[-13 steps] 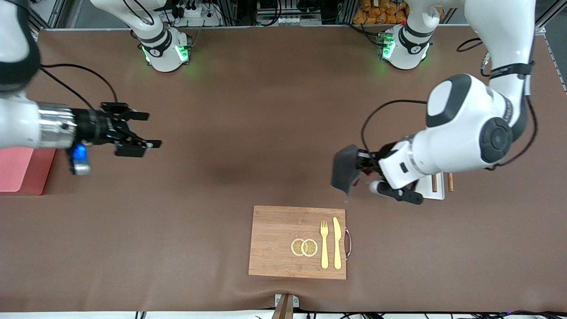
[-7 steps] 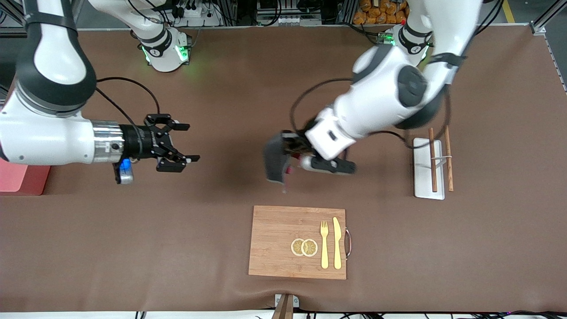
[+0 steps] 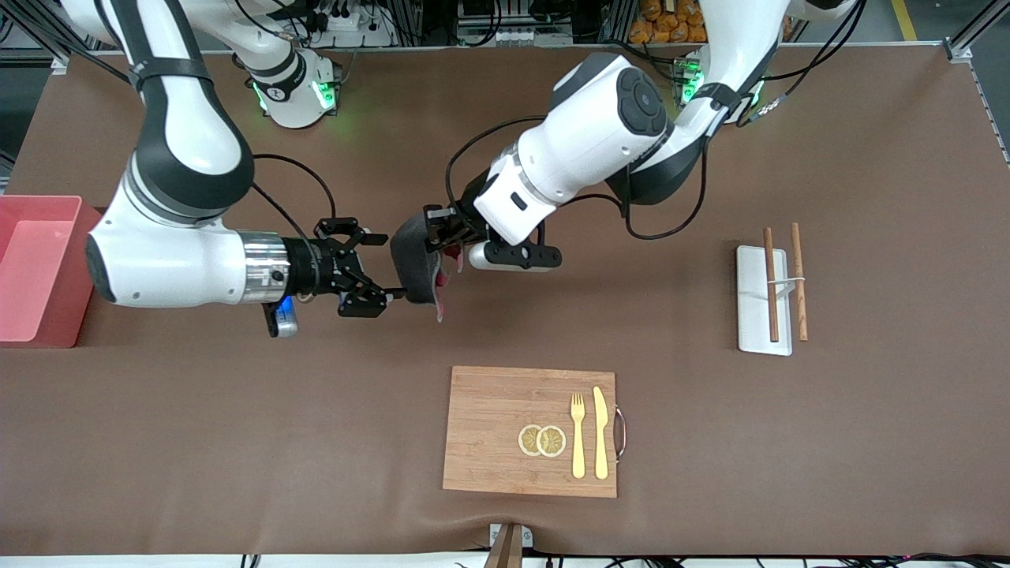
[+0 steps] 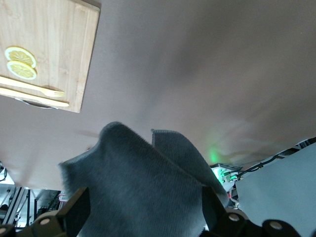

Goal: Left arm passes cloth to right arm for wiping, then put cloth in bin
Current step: 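Lift the cloth with the left gripper while the right gripper reaches toward it, then grasp the cloth with the right gripper and release the left gripper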

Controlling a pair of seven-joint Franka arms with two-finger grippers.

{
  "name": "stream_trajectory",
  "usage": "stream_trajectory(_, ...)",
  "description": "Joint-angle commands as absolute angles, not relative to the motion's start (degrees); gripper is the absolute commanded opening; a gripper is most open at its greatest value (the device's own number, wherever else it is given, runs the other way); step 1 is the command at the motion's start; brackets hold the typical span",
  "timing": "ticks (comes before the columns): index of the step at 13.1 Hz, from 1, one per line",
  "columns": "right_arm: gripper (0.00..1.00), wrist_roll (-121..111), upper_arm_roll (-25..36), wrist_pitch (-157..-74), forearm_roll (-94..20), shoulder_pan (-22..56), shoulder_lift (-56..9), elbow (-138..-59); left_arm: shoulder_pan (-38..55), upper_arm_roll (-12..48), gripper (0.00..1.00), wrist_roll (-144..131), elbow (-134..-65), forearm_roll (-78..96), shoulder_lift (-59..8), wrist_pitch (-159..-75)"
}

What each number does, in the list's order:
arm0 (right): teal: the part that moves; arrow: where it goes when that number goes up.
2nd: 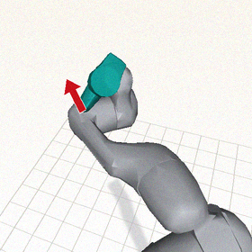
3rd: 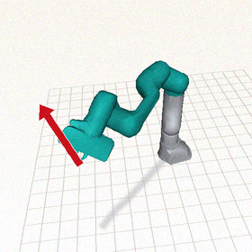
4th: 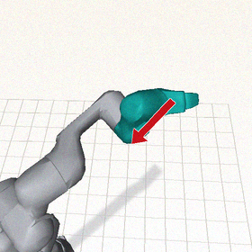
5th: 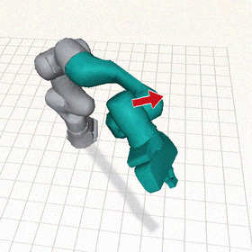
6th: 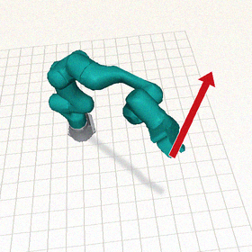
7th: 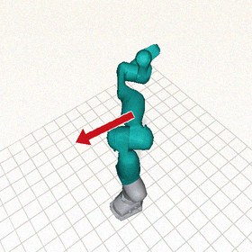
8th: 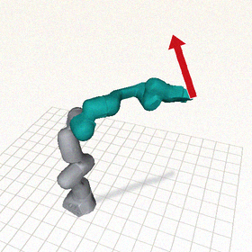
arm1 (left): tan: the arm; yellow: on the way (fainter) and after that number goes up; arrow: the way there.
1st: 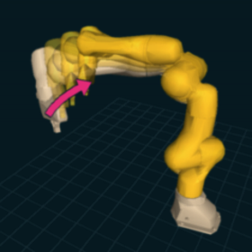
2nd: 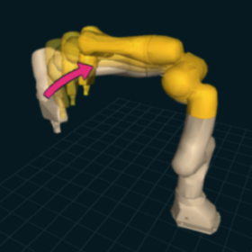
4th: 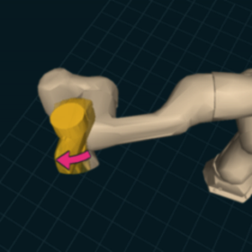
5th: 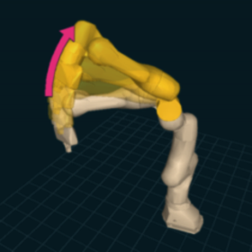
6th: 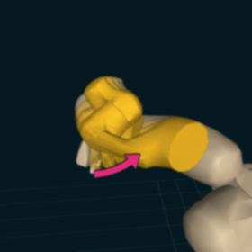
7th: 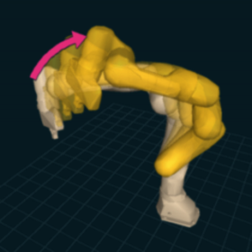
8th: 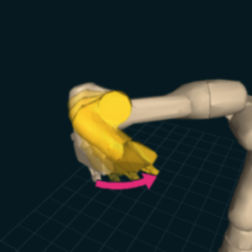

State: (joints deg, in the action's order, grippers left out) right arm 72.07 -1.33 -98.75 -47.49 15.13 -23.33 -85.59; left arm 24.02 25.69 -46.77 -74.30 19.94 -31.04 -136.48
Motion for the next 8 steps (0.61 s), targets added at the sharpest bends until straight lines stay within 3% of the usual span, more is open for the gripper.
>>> stream_trajectory(1, 0.69, 73.04, -0.97, -99.93, -48.78, 16.17, -23.03, -86.31, 24.61, 25.49, 0.00, -47.90, -74.36, 21.27, -30.59, -138.43)
stream_trajectory(2, 0.49, 72.95, -0.97, -99.93, -48.78, 16.26, -23.03, -86.22, 24.61, 25.49, 0.00, -47.90, -74.36, 21.27, -30.59, -138.43)
stream_trajectory(4, 0.22, 72.95, -0.97, -100.46, -48.34, 17.13, -22.94, -86.13, 24.61, 25.49, 0.00, -47.99, -74.36, 21.18, -30.67, -138.51)
stream_trajectory(5, 0.03, 72.95, -0.97, -100.55, -48.43, 17.31, -22.94, -86.05, 24.61, 25.40, 0.00, -48.16, -74.44, 21.27, -30.67, -138.52)
stream_trajectory(8, 0.00, 72.95, -1.05, -100.46, -48.87, 18.01, -22.94, -85.87, 24.61, 25.40, 0.00, -48.16, -74.44, 21.18, -30.76, -138.52)
